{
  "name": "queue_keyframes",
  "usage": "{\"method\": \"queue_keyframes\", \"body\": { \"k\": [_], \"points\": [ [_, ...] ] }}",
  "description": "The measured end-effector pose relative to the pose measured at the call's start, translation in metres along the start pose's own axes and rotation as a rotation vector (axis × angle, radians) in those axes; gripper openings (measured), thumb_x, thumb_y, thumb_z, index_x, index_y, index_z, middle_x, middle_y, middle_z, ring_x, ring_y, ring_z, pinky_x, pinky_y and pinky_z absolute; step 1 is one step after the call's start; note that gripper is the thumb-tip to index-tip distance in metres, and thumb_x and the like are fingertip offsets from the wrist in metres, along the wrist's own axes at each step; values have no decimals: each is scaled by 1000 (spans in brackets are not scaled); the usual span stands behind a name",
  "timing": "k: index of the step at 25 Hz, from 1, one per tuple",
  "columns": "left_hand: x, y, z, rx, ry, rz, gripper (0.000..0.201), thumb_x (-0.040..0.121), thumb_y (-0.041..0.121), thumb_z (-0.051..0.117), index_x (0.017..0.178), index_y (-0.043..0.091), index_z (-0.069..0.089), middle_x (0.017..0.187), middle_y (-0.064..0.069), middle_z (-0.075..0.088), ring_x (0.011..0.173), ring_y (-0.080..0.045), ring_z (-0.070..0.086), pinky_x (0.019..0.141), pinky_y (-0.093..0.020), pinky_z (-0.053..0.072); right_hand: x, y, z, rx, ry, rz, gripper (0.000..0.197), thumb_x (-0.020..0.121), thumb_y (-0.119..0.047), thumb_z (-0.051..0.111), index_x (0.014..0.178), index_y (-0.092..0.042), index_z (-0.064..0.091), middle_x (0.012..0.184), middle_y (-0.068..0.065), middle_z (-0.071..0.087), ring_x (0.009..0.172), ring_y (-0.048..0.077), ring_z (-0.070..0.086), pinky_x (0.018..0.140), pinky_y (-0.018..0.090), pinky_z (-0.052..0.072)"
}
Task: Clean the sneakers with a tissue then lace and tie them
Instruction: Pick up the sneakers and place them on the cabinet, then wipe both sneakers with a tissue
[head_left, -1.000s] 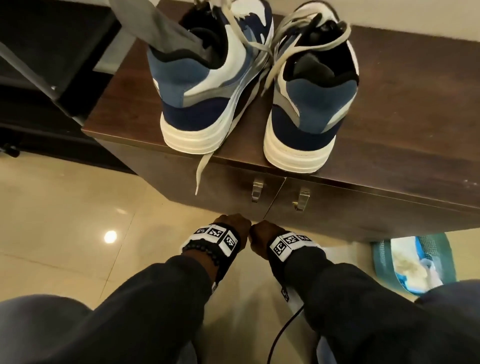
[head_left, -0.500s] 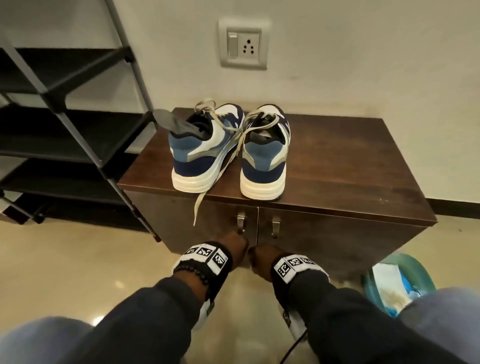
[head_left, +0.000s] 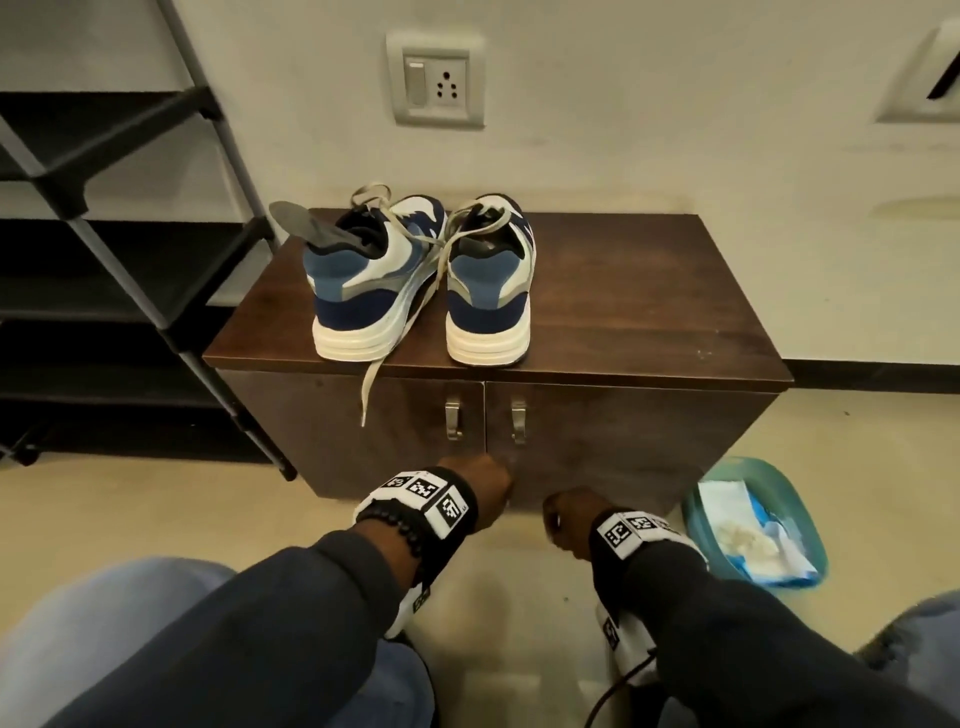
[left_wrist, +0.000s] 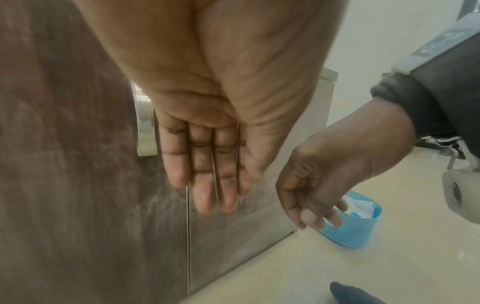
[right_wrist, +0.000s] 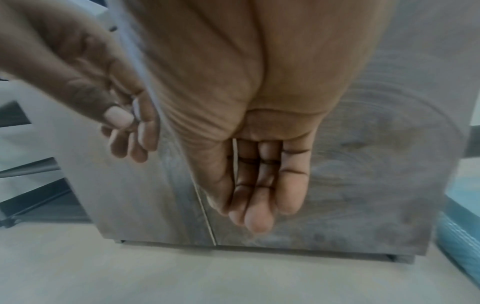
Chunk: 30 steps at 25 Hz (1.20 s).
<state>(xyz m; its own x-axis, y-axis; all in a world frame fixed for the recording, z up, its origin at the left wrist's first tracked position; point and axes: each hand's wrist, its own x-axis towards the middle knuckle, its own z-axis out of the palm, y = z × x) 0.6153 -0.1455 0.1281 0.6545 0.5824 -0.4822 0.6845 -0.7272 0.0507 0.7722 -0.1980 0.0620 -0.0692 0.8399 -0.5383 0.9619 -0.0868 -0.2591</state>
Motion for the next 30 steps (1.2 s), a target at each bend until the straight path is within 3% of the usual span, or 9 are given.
{"method": "queue_keyframes", "body": {
  "k": [5,10,15,18,21,23,25,28,30],
  "points": [
    [37,20,41,-141,-165,27,28,98,26,45,118,11,59,126,-14,58,116,-33,54,97,-36,45,0,77,23,-30,54,261,29,91,-7,46,116,-3,59,123,18,60,115,33,57,94,34,44],
    [64,38,55,-173,-228,55,30,100,25,40,120,12,59,127,-12,56,114,-30,55,93,-32,44,-6,166,31,150,307,641,35,89,-10,46,124,-10,51,121,20,57,114,35,54,94,43,46],
    [79,44,60,-298,-162,51,24,97,28,42,112,22,59,121,-8,59,109,-28,56,90,-31,44,-2,216,48,171,130,832,73,66,-15,77,131,-19,44,132,20,43,125,37,43,104,43,39],
    [78,50,48,-373,-95,88,22,97,28,44,112,23,60,119,-6,60,107,-25,56,89,-29,43,7,223,64,81,69,886,77,51,-25,84,122,-12,54,124,15,53,120,30,50,99,36,45],
    [79,53,30,-393,-38,132,20,97,25,45,110,21,60,116,-6,62,105,-26,56,87,-29,43,7,231,65,157,275,957,67,69,-28,72,128,-11,44,126,17,52,122,33,48,103,42,42],
    [78,53,15,-381,3,161,19,96,21,45,108,17,60,112,-8,63,103,-27,56,84,-30,43,3,233,51,235,430,1021,50,81,-13,62,126,-1,42,127,28,45,120,43,44,100,49,40],
    [72,55,-3,-367,56,177,19,96,19,46,108,14,61,111,-11,63,104,-28,55,82,-29,40,-8,235,28,234,479,1096,34,88,-5,53,118,10,50,129,37,37,116,48,40,97,50,36],
    [59,55,-36,-351,140,205,23,94,16,48,110,16,63,111,-10,65,106,-27,56,81,-26,40,-44,229,-25,244,578,1174,35,89,-14,55,116,9,52,137,34,26,115,50,39,96,50,38],
    [42,50,-61,-341,255,250,21,91,17,50,106,20,65,105,-6,68,100,-27,60,86,-33,48,-66,219,-63,320,701,1206,58,71,-31,74,115,0,53,128,27,36,111,44,42,93,46,40]
  ]
}}
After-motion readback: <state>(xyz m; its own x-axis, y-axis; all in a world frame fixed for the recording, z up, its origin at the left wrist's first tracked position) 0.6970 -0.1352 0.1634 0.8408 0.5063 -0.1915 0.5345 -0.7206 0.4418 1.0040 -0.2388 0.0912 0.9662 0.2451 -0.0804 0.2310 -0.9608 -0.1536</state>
